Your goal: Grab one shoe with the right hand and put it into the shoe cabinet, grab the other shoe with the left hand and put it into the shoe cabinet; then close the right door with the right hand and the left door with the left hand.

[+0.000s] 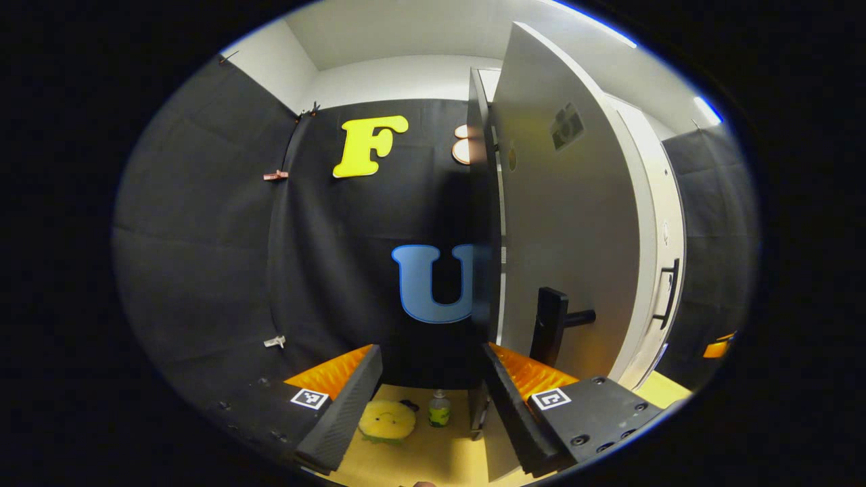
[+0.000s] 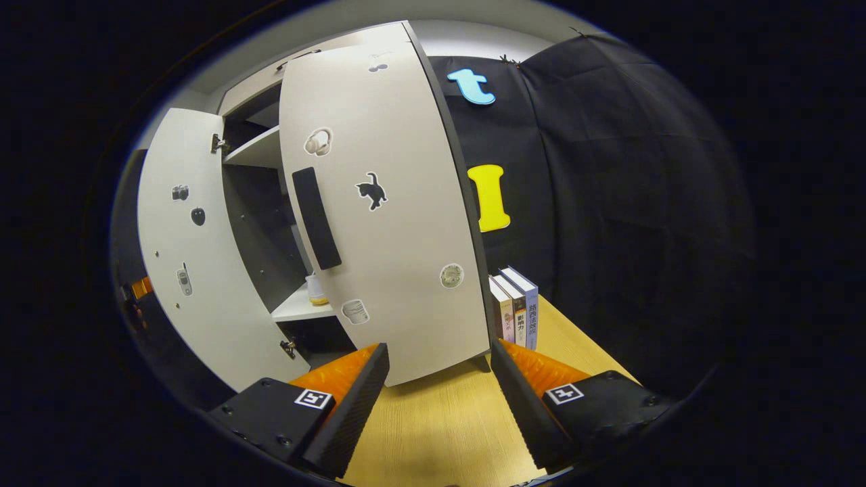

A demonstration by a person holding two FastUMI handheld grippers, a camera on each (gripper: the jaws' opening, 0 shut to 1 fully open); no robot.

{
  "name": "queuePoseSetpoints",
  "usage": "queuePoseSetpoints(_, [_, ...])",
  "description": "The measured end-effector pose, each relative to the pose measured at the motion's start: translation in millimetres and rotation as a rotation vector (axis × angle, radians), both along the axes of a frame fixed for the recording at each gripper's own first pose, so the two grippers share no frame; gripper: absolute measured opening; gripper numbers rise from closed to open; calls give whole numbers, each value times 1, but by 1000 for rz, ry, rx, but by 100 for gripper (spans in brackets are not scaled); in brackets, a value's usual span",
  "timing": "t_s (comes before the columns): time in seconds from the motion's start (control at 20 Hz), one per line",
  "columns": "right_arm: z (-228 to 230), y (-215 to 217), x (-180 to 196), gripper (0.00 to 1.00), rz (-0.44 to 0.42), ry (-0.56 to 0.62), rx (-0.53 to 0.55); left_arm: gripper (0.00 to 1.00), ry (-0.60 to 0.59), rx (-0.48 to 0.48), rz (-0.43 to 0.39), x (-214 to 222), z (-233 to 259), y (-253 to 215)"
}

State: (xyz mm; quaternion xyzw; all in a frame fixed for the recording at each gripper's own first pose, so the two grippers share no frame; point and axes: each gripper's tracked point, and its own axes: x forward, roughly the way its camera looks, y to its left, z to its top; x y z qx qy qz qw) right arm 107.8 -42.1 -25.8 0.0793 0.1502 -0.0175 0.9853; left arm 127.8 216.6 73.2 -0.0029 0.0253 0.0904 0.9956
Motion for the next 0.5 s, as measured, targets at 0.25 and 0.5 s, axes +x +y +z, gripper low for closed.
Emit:
queuePoseSetpoints(0.25, [-3,-17,4,98,33,13,10,93,26,5,-9,4,-2,-36])
queuePoseSetpoints(0.5, [6,-44,11,98,57,-11,-7,89,26,46,-55,23,1,-103])
